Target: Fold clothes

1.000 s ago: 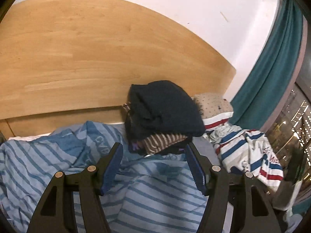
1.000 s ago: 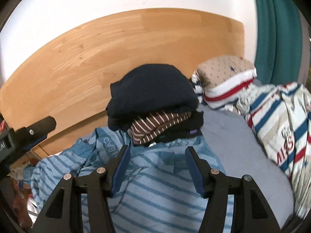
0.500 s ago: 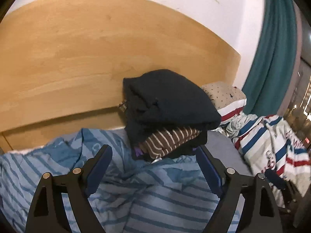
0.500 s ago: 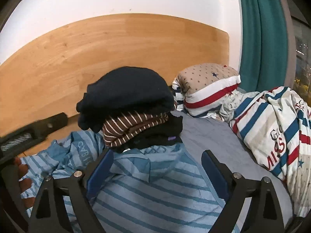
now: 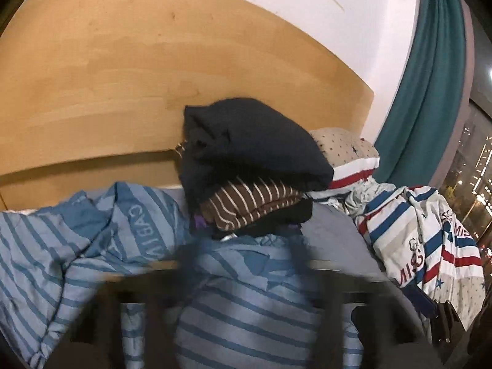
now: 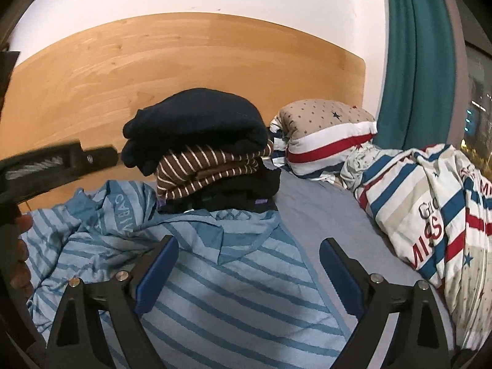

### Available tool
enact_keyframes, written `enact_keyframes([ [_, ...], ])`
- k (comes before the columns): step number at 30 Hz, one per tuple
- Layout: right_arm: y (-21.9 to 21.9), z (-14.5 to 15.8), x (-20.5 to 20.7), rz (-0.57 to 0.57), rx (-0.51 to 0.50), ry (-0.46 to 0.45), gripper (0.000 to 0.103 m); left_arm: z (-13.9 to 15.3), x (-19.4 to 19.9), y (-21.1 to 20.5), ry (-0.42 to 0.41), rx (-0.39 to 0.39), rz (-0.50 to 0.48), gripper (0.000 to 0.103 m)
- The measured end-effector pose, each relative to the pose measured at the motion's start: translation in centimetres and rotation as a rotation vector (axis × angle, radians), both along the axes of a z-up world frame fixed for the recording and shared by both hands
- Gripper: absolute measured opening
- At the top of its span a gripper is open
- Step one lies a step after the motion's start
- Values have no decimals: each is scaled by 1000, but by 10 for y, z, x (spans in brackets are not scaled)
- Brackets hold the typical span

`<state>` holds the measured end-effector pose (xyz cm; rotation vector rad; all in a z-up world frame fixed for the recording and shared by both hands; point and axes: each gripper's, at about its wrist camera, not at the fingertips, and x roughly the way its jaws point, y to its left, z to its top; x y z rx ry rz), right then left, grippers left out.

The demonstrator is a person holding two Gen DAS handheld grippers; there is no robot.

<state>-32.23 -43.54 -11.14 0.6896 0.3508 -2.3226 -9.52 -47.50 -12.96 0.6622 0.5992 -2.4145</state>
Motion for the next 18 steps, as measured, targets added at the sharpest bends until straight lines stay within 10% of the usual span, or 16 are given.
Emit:
enact_keyframes([
  [9, -13, 1, 5, 49, -30, 45, 103, 4, -2, 9, -63, -107, 20, 2],
  [10, -13, 0, 7, 54, -31, 46, 103, 5, -1, 9, -69, -117, 31, 16],
  [11, -12, -1, 10, 60, -30, 50, 103, 5, -1, 8, -74, -118, 36, 55],
  [13, -12, -3, 14, 72, -23, 58, 103, 7, 0, 7, -67, -105, 22, 87],
  [18, -13, 2, 23, 115, -10, 54, 103, 19, -1, 11, -80, -142, 19, 87],
])
